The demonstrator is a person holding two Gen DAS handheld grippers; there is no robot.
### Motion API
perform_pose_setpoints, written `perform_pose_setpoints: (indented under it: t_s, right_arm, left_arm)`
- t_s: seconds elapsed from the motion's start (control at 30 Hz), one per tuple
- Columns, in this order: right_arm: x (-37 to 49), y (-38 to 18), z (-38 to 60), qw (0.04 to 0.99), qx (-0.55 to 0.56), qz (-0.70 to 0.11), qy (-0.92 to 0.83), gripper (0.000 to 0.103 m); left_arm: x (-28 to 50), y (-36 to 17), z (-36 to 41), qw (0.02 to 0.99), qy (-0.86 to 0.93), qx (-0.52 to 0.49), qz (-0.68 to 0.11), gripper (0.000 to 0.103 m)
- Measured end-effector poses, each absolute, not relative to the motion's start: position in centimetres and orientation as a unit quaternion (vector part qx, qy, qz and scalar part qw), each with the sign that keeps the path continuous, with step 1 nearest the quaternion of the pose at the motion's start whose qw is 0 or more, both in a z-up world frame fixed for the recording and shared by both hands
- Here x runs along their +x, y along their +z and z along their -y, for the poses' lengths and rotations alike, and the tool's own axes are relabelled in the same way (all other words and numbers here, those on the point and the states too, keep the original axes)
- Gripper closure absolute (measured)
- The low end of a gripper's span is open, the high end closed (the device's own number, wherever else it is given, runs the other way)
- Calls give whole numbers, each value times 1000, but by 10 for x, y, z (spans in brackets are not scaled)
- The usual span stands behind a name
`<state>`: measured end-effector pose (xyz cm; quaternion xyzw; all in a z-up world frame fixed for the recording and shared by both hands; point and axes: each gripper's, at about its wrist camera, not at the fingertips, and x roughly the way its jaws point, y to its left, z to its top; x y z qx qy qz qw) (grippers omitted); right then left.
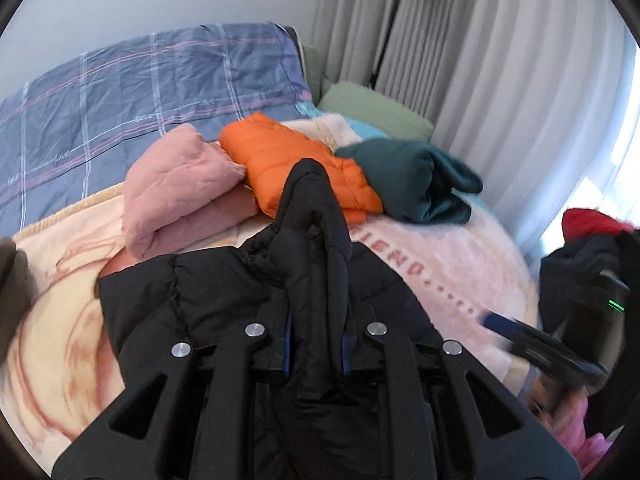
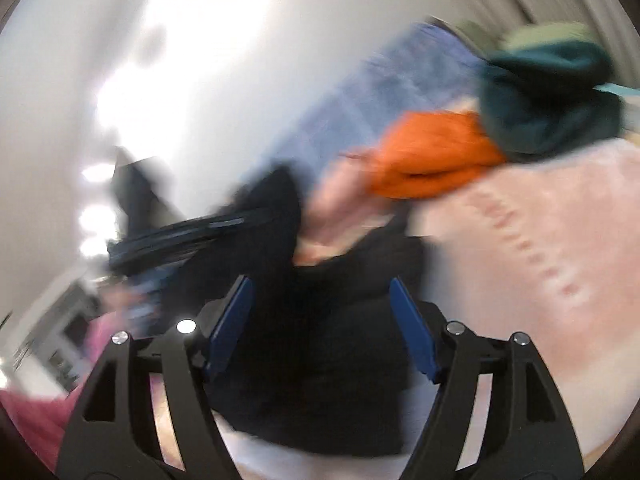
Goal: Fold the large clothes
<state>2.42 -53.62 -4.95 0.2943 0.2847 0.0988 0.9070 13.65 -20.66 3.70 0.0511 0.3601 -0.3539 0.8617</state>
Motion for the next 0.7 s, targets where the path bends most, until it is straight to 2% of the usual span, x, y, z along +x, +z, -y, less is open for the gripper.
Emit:
perform_pose_setpoints:
  t_s: [0.03, 0.1, 0.13, 0.17, 0.2, 0.23, 0.37, 0.53, 0.63, 0.7]
  right_arm:
    - [41, -53, 536, 907, 277, -304, 91, 48]
    - [83, -61, 530, 895, 258, -347, 109, 53]
    - [100, -65, 527, 888, 256, -363, 123, 60]
    - [116, -69, 521, 881, 253, -377, 134, 74]
    - [130, -73, 513, 875, 247, -393, 139, 78]
    - [145, -77, 499, 870, 236, -408, 145, 88]
    - [181, -101, 458, 856, 214, -442, 161, 91]
    - [183, -112, 461, 855, 232, -430, 175, 91]
    - [169, -111, 487, 854, 262, -421, 157, 82]
    - [166, -103, 503, 854, 280, -413, 148, 80]
  left_arm:
    - [134, 40, 201, 864, -353, 43, -356, 86]
    - [129, 46, 190, 869, -351, 28, -348, 86]
    - [126, 49, 185, 871, -349, 23, -345, 86]
    - [124, 52, 180, 874, -346, 16, -340, 86]
    - [121, 55, 176, 876, -346, 11, -337, 86]
    - [120, 57, 174, 877, -345, 6, -333, 86]
    - [119, 60, 183, 881, -337, 5, -332, 86]
    - [137, 33, 228, 877, -309, 41, -366, 86]
    - [148, 9, 256, 868, -299, 60, -392, 85]
    - [153, -8, 275, 865, -290, 77, -403, 84]
